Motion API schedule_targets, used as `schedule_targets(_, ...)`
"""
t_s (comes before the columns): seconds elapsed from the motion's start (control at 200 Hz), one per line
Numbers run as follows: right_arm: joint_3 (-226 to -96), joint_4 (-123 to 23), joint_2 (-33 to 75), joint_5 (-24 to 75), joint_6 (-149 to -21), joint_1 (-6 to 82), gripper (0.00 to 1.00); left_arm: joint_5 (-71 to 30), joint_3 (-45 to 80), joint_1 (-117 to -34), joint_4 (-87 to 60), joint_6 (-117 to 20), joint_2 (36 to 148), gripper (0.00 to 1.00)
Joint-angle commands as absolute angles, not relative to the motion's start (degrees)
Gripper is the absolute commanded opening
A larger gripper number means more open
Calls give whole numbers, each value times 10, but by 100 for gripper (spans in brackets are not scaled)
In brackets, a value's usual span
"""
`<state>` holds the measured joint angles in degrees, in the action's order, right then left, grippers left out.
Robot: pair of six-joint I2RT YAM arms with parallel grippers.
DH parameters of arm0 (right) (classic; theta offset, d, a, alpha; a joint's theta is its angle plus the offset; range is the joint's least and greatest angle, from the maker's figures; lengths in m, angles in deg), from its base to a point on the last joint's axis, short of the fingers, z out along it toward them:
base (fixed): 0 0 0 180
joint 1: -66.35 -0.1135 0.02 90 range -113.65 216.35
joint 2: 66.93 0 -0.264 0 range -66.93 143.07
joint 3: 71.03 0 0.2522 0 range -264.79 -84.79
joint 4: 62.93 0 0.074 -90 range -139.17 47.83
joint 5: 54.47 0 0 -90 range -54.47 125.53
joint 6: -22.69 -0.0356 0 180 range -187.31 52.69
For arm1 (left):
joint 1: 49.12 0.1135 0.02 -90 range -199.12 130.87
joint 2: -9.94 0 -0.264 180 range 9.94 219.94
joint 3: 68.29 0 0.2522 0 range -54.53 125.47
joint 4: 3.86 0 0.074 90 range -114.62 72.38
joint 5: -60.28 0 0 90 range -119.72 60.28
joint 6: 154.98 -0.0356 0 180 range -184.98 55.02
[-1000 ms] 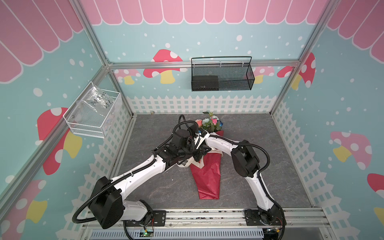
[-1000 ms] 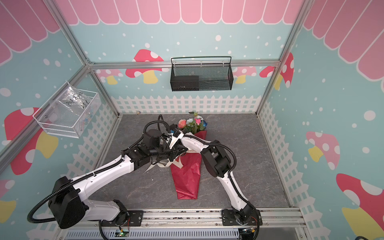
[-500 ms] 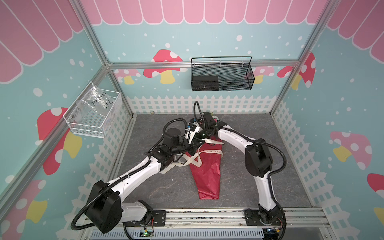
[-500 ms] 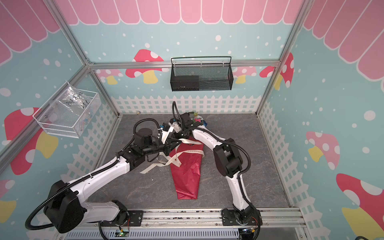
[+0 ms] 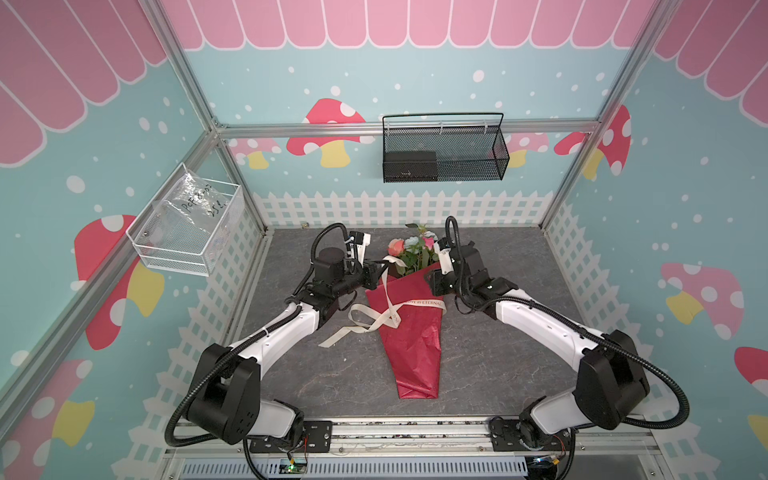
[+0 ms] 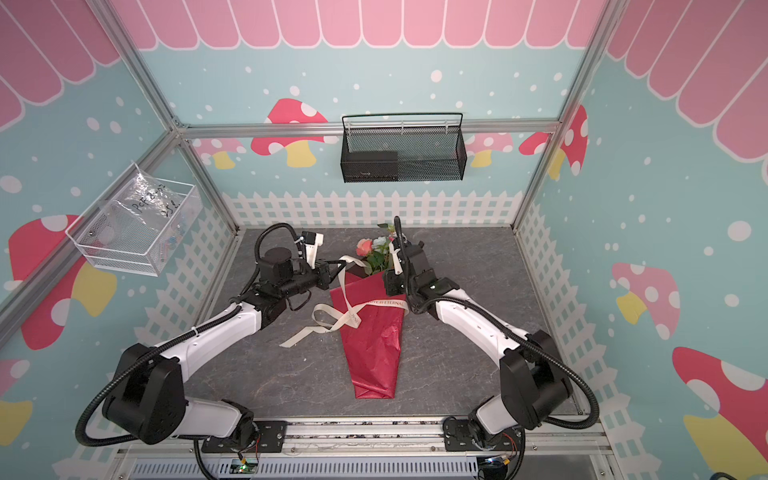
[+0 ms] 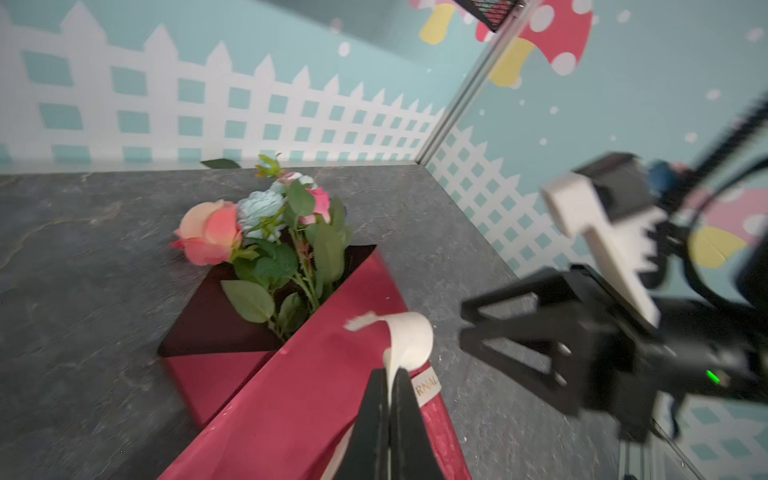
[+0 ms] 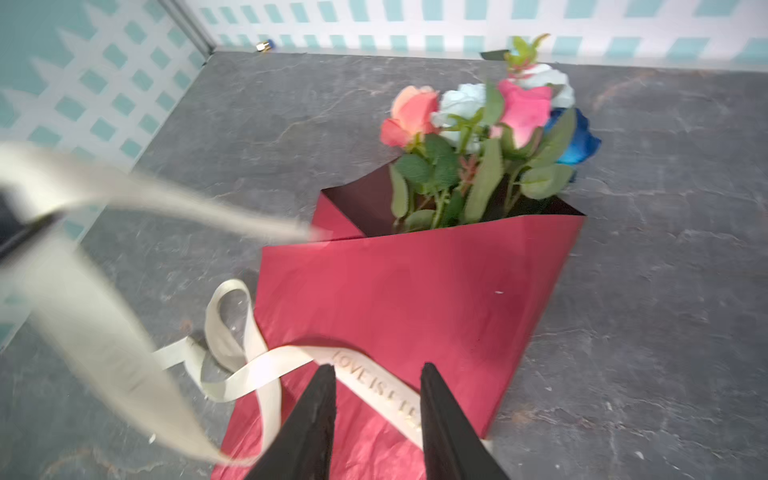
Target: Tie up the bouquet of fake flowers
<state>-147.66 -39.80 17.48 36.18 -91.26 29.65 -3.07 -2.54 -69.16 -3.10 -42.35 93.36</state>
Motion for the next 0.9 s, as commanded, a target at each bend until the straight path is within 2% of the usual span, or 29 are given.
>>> schedule_targets(0.0, -1477, -429, 170, 432, -835, 205, 32, -19, -11, -680, -7, -360, 963, 0)
schedule_targets(0.165, -1504, -425, 227, 496, -748, 94, 32, -14, 27, -673, -37, -342, 1008, 0)
schedule_targets(0.32, -1551, -417, 308, 526, -683, 40, 39, -5, 47, -668, -50, -327, 1033, 0)
schedule_targets(0.54, -1588, -449, 404, 559, -612, 31, 49, 28, 45, -648, -13, -270, 1067, 0)
schedule_targets(0.72, -1608, -470, 471, 570, -571, 31, 51, 81, 41, -632, 71, -191, 1113, 0)
schedule_targets(0.896, -1616, -483, 500, 550, -556, 30, 53, 73, 43, -632, 58, -194, 1121, 0)
